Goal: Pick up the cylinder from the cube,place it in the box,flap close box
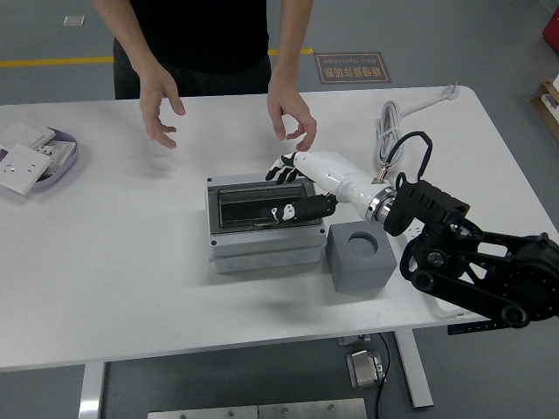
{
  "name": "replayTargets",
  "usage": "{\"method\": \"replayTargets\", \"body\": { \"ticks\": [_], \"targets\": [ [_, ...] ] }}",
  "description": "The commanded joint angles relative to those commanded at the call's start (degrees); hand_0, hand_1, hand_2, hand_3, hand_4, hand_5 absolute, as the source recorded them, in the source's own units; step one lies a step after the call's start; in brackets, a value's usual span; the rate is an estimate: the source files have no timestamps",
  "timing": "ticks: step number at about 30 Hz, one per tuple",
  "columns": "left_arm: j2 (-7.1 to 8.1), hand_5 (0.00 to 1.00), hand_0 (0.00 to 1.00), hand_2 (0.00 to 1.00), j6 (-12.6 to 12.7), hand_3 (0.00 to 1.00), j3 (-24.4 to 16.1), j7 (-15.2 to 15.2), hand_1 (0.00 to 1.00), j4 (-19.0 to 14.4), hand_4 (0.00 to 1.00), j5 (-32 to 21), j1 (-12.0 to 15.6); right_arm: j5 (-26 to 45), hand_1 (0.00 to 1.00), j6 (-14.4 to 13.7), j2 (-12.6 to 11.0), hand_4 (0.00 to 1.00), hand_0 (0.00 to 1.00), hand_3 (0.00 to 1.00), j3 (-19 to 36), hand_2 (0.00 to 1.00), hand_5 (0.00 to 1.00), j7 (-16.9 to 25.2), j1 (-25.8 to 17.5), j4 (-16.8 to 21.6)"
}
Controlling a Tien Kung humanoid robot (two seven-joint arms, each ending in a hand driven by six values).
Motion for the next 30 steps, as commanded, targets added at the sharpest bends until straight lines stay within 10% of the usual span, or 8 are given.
{"method": "replayTargets", "body": {
  "ticks": [8,18,28,30],
  "targets": [
    [-0.12,0.253,0.629,0.625,-0.02,0.668,1.1,0.1,0.647,0.03,0.722,-0.81,0.16,6.26,0.628,-1.28,-2.51,0.855,0.672,0.691,14.33,0.655,0.566,5.22,-9.23,-0.54],
    [-0.59,0.253,0.629,0.625,-0.03,0.668,2.17,0.16,0.647,0.03,0.722,-1.64,0.44,20.1,0.625,-2.13,5.95,0.855,0.651,0.677,30.96,0.641,0.531,16.82,-21.78,-6.85],
    [-1.03,0.253,0.629,0.625,-0.12,0.668,2.91,0.17,0.647,0.04,0.722,-2.07,0.83,34.89,0.63,1.95,8.21,0.854,0.681,0.665,37.64,0.641,0.452,22.31,-25.89,-8.41],
    [-1.1,0.253,0.629,0.625,-0.17,0.668,2.93,0.12,0.647,0.05,0.722,-2.09,0.88,37.37,0.5,2.42,8.41,0.882,0.644,0.633,37.67,0.507,0.258,22.47,-25.92,-8.62]
  ]
}}
